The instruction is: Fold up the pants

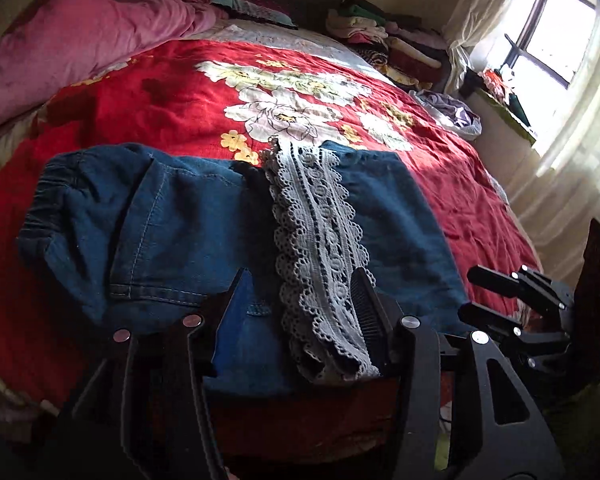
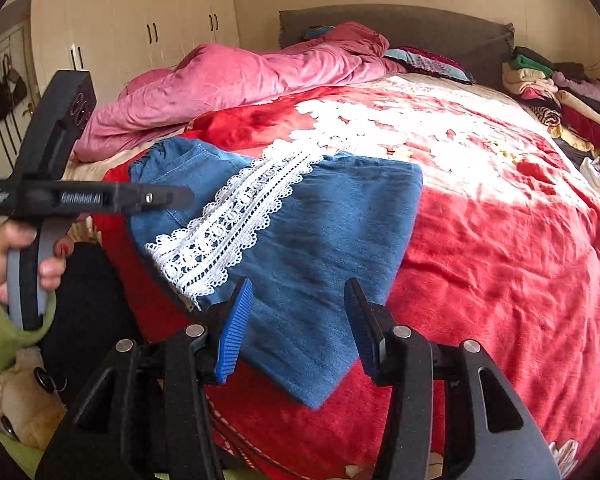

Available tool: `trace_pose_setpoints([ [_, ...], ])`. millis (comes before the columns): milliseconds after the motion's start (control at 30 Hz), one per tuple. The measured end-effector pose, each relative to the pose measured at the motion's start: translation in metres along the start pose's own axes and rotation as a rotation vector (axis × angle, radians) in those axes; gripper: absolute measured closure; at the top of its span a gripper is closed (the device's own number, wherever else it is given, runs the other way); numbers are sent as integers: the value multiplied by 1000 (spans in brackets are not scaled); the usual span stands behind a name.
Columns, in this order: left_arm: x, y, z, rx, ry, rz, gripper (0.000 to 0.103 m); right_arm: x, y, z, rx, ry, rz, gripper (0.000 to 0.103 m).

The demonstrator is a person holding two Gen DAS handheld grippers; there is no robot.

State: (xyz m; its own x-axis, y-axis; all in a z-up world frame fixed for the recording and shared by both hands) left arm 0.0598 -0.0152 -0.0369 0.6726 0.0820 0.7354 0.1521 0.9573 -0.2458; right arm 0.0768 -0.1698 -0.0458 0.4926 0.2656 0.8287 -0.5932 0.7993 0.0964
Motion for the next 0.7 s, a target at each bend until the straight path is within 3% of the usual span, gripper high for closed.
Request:
trace_pose_setpoints([
  [100, -10, -20, -8, 49, 35, -126, 60, -4, -2, -14, 4, 39, 32, 56],
  [200, -27, -23, -21, 117, 99, -204, 58, -22, -8, -32, -55, 154, 53, 56],
  [500, -35, -8, -24, 82, 122, -133, 56, -35, -16, -33, -34, 146, 9, 56],
  [700, -31, -9, -10, 81, 81, -123, 55, -24, -16, -22, -29, 128, -2, 53],
])
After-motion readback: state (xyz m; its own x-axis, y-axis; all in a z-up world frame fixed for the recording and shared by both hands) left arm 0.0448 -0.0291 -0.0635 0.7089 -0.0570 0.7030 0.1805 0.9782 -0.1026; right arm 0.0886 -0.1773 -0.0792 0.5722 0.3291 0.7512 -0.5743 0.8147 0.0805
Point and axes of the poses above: each gripper's, at about its wrist camera, not at the fingertips, and z roughly against the way its jaws point, y to its left, x to its top, the point moved 3 cm from there along -z, roughly the way its jaws point, and after that the axes turned 7 degrees about -y, right-handed, at the moved point
